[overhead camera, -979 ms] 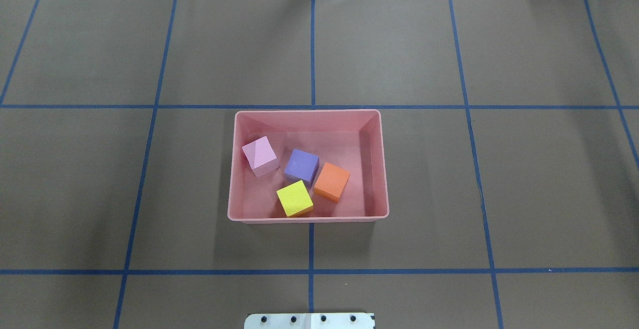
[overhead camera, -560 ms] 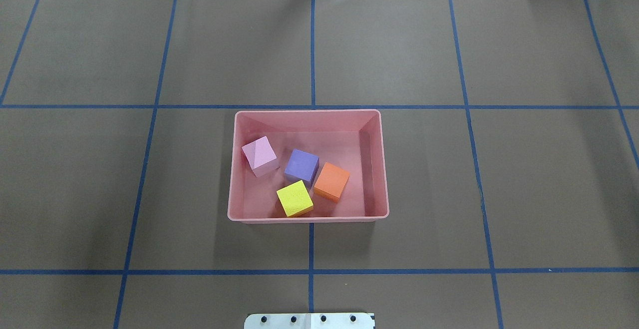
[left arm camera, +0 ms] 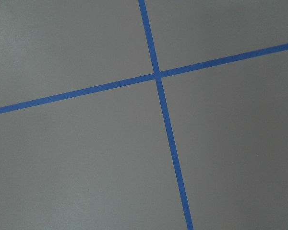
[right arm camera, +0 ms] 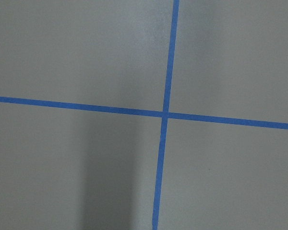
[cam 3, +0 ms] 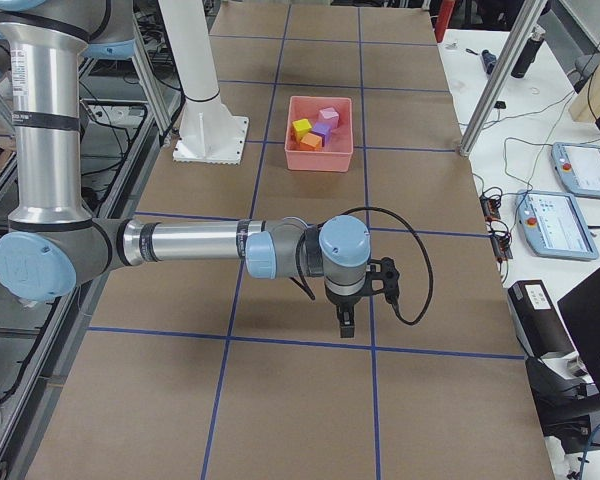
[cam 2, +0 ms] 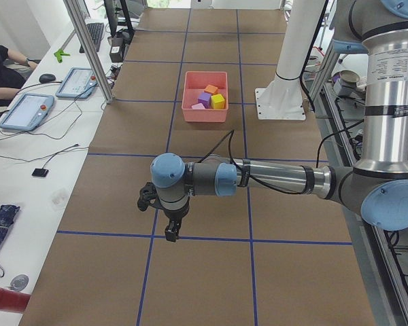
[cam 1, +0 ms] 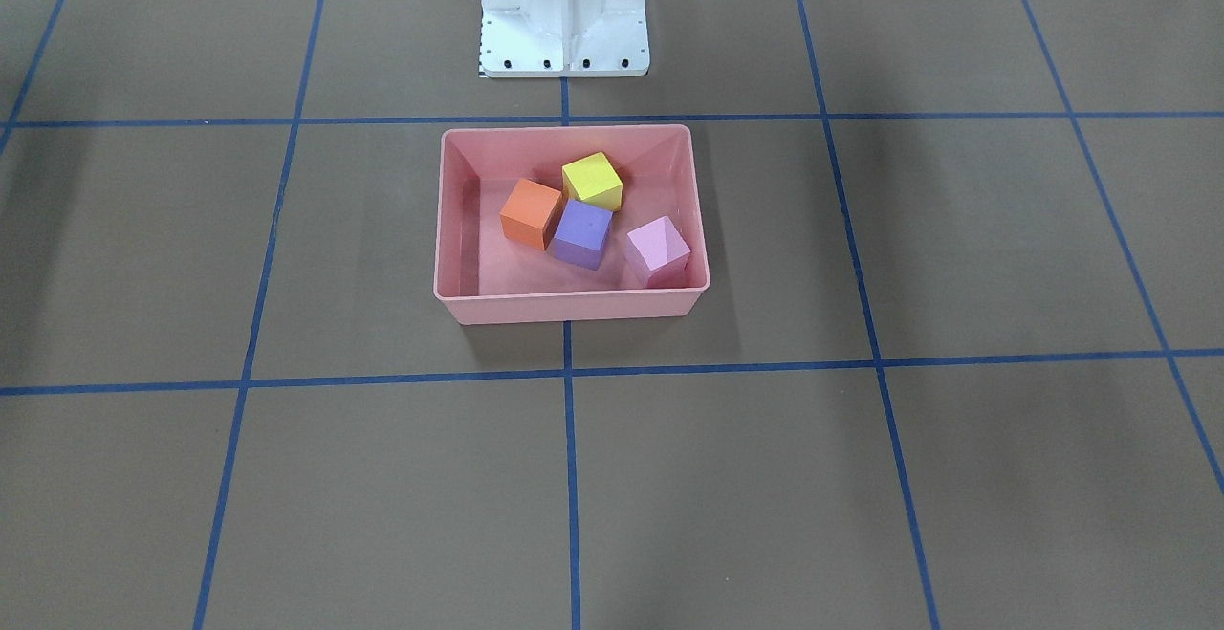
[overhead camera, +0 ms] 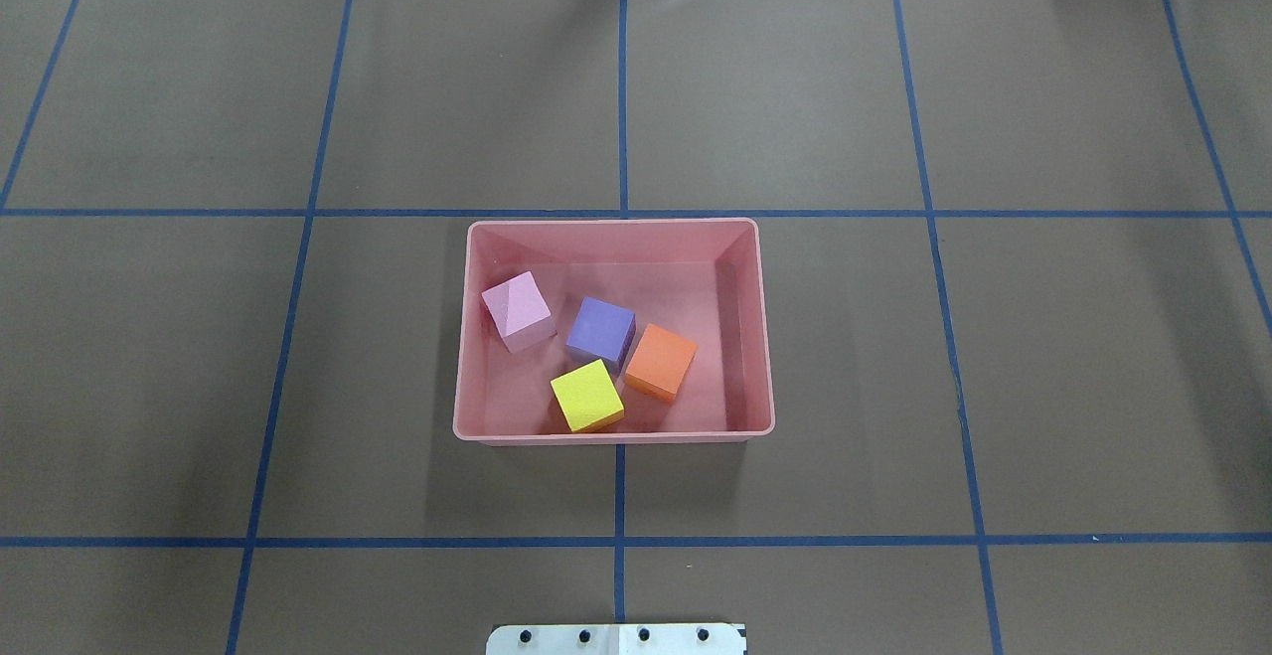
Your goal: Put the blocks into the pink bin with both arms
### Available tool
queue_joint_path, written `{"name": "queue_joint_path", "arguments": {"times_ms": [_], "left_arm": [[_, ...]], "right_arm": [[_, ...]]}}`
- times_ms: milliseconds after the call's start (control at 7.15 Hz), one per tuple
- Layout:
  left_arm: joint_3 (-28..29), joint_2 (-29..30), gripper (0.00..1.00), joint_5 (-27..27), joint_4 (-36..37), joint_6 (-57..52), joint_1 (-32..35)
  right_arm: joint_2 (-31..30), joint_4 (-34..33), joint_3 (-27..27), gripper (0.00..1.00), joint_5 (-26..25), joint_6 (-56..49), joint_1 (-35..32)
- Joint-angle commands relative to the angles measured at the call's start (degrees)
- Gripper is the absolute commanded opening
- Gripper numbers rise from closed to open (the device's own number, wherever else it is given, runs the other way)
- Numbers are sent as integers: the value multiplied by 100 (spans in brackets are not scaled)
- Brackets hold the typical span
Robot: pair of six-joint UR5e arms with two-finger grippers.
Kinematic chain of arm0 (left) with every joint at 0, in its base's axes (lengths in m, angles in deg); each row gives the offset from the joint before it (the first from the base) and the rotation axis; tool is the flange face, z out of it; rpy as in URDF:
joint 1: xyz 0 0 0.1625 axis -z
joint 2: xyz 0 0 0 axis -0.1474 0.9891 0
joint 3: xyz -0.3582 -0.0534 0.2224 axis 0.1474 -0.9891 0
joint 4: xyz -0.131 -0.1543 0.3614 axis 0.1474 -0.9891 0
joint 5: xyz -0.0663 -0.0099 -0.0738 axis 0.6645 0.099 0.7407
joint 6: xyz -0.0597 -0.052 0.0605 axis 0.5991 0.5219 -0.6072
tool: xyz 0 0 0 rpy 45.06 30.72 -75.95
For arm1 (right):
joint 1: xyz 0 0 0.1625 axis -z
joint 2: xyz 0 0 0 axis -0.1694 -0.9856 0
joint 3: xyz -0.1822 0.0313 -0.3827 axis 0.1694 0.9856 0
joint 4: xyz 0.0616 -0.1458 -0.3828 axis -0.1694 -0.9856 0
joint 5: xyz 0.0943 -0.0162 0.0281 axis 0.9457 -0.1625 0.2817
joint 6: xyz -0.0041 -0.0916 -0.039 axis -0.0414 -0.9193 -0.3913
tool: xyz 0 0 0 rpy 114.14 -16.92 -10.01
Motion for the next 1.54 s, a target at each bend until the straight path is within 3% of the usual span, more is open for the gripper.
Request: {"name": "queue_joint_path", "arguments": {"times_ms": [0,979,1399], "left_arm": [[-21,-29,100,14,1,-17,15],[49,-126,100,32,-34,-87,111],[67,-125,100,40,-34,-70,103]], "right_arm": [[-6,4,-7,99,-51,40,127],[29,109,-15,99,2,40,197],[-67,549,-51,99,37,67,206]]}}
